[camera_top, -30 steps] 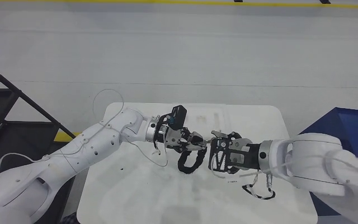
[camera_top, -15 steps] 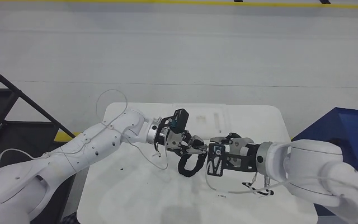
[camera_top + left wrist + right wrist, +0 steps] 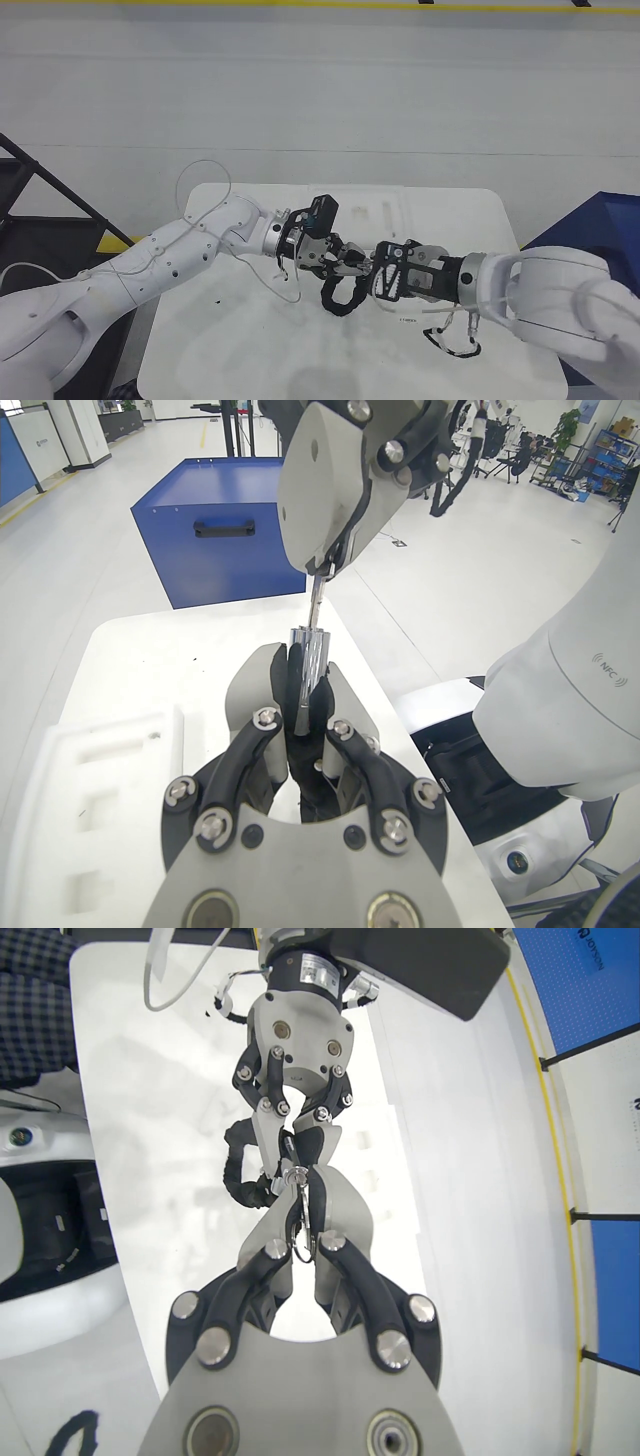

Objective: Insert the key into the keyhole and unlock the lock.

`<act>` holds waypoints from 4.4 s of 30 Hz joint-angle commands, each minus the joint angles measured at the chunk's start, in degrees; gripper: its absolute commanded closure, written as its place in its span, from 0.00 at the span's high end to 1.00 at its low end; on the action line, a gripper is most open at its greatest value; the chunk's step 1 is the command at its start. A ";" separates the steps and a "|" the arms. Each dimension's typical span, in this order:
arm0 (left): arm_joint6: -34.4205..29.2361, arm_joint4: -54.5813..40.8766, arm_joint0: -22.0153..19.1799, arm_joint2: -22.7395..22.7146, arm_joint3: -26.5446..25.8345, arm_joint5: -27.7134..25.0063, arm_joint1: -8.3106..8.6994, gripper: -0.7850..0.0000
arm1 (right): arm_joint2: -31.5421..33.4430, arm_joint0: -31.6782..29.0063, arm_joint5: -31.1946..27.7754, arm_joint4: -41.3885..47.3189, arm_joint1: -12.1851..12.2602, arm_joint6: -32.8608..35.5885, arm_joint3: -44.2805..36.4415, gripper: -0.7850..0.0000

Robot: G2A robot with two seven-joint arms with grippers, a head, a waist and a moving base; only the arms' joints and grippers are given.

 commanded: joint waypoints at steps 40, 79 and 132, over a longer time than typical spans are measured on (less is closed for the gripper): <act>-7.66 7.61 5.47 0.00 7.24 0.00 -1.83 0.00 | 15.17 -15.03 13.10 13.95 0.52 -5.42 -0.59 1.00; -4.75 18.74 8.37 -9.15 24.69 0.00 -10.45 1.00 | 14.39 -18.02 -0.18 11.88 -1.67 -15.59 9.40 1.00; -0.10 -6.42 -17.21 0.00 23.22 0.00 -0.87 1.00 | 2.90 13.24 -27.95 14.40 -8.19 -19.45 46.64 1.00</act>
